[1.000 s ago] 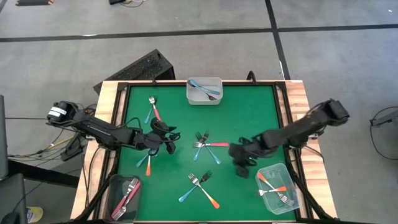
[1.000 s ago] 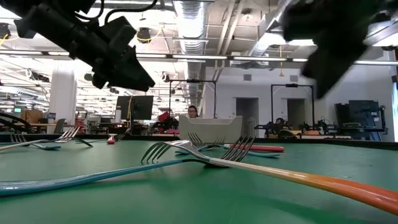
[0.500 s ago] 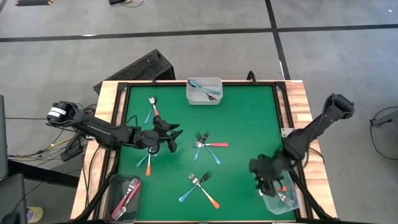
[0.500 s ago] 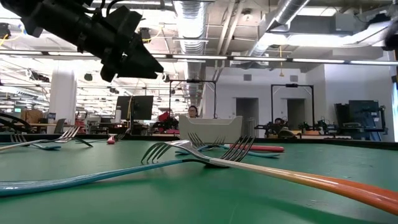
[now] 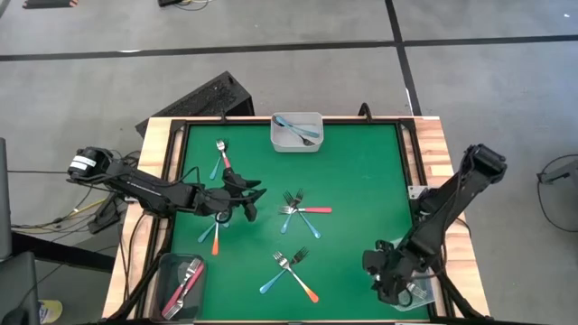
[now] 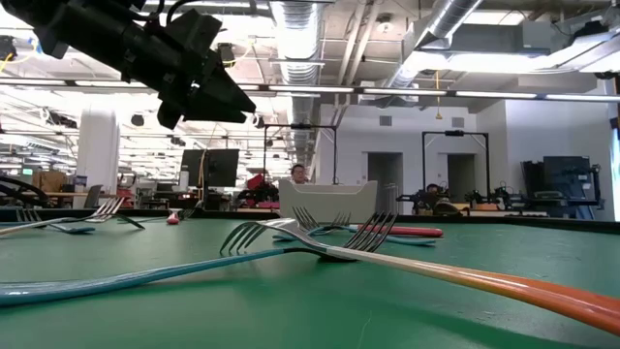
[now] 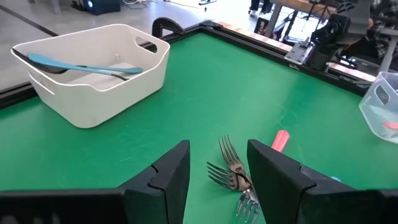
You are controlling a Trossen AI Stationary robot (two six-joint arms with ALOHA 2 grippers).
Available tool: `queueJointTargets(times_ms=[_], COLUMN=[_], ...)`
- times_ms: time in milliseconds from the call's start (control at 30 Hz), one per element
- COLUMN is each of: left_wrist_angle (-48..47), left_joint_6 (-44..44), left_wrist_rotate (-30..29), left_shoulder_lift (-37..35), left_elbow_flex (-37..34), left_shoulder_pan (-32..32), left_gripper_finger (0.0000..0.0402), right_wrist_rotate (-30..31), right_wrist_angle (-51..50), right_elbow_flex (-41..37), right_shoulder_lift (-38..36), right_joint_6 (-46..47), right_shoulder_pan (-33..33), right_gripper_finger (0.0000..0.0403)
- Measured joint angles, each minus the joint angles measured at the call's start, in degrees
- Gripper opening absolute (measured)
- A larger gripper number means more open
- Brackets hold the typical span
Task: Sort silverware by color (type)
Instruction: Adjust the orange fork in the transparent bin
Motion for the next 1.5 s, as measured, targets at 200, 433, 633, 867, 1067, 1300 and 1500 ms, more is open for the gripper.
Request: queueJointTargets(times_ms=[200,433,633,867,1067,1300,1500], left_wrist_angle=[0.0,0.0,0.0,0.0,0.0,0.0,-0.2], left_joint_6=[-0.5,-0.7,-0.7,-0.7,-0.7,-0.7,-0.7], left_wrist_rotate=[0.0,0.0,-0.1,-0.1,-0.1,-0.1,-0.1], left_shoulder_lift=[0.0,0.0,0.0,0.0,0.0,0.0,0.0], left_elbow_flex=[0.0,0.0,0.0,0.0,0.0,0.0,0.0], left_shoulder_pan=[0.0,0.0,0.0,0.0,0.0,0.0,0.0], left_gripper_finger=[0.0146,0.0146,0.0146,0.0146,0.0146,0.0146,0.0146], right_wrist_rotate=[-1.2,-1.6,-4.5,-2.8,-1.2,6.4,16.7], right_wrist_angle=[-0.1,-0.1,-0.2,-0.7,-5.3,-21.0,-22.1], right_elbow_flex=[0.0,0.0,0.0,0.0,0.0,0.0,0.0], right_shoulder_lift=[2.0,1.9,1.8,-1.8,-6.3,-12.6,-14.4], right_joint_6=[1.5,2.3,2.4,2.4,5.0,17.6,24.1], right_shoulder_pan=[0.2,0.2,0.2,0.9,1.8,5.8,7.9], right_gripper_finger=[0.0240,0.0144,0.0043,0.0017,0.0012,0.0013,0.0013])
